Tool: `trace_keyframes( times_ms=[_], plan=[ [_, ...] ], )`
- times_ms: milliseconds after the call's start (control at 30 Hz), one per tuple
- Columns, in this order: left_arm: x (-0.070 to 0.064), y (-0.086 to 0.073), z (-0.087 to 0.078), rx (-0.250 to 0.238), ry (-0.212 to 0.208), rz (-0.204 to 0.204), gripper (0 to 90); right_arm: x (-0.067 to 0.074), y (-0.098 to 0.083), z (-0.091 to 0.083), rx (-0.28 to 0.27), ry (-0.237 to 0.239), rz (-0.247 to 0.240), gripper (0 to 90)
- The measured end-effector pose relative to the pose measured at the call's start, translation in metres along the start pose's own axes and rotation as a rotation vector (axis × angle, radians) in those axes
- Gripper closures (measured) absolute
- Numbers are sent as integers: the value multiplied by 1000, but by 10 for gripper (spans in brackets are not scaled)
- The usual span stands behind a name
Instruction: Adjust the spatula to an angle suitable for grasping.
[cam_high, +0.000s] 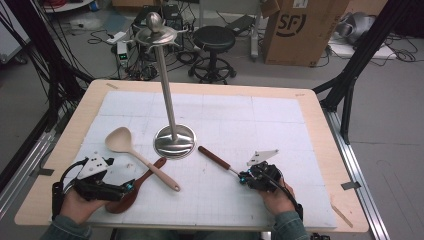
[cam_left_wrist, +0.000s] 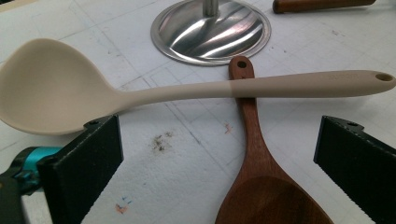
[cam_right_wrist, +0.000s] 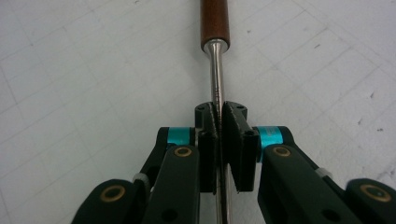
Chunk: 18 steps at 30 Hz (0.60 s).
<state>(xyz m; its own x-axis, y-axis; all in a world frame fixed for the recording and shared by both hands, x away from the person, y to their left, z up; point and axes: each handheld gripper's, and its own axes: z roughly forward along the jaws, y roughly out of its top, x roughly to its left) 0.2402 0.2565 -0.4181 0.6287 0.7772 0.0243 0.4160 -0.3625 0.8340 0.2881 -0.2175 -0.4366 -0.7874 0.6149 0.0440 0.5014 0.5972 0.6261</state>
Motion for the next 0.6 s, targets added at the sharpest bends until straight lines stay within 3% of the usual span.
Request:
trace_keyframes(
  times_ms=[600],
  plan=[
    [-2, 5, 7, -32, -43, -2, 20, 5, 4, -5, -48, 38, -21, 832]
  ],
)
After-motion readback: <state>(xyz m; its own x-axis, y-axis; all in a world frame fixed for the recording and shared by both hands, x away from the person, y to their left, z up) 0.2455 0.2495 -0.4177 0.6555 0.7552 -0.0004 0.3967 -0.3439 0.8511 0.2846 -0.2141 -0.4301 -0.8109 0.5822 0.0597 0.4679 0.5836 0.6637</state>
